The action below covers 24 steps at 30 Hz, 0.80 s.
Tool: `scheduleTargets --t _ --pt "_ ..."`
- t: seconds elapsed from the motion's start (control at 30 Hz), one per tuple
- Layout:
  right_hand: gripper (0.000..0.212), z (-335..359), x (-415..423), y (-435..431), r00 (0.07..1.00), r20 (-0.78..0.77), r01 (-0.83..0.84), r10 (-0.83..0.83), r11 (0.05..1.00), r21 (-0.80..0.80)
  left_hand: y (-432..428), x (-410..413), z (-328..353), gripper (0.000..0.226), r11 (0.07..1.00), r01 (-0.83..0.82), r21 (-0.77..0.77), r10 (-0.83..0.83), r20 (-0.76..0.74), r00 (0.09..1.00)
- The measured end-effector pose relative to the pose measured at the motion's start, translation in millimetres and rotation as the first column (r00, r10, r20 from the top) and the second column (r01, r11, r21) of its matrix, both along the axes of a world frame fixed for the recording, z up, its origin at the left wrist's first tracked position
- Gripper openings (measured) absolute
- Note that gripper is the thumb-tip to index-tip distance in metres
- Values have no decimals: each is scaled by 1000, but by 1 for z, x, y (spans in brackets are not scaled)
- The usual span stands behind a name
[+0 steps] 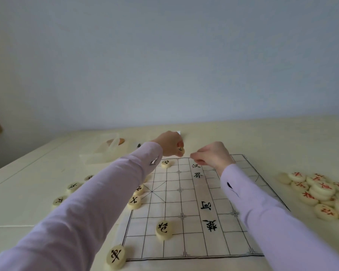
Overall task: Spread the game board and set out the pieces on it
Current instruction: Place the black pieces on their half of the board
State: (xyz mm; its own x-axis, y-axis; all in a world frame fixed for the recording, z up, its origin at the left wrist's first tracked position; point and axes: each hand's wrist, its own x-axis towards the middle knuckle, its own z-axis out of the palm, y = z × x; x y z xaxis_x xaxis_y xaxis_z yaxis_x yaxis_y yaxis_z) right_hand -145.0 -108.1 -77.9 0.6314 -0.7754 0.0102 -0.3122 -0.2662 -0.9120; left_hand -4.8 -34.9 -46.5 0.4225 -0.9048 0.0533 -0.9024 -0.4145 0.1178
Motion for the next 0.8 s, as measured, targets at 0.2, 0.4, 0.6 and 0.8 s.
scheduleTargets --t 0.2,0.4,0.6,0.8 --pt "8 -13 9 -9 998 57 -3 5 999 -41 -16 12 -12 31 997 0 81 -2 19 1000" --pt "33 -16 13 -14 995 99 24 -21 999 -36 -19 13 -15 34 995 24 101 -24 4 1000" --pt "39 -15 14 -11 992 126 -5 14 998 -69 -12 14 -10 47 1000 24 18 -23 -35 999" --pt "40 -17 17 -8 988 134 -80 82 996 -26 16 3 14 45 988 90 -125 -129 -347 929"
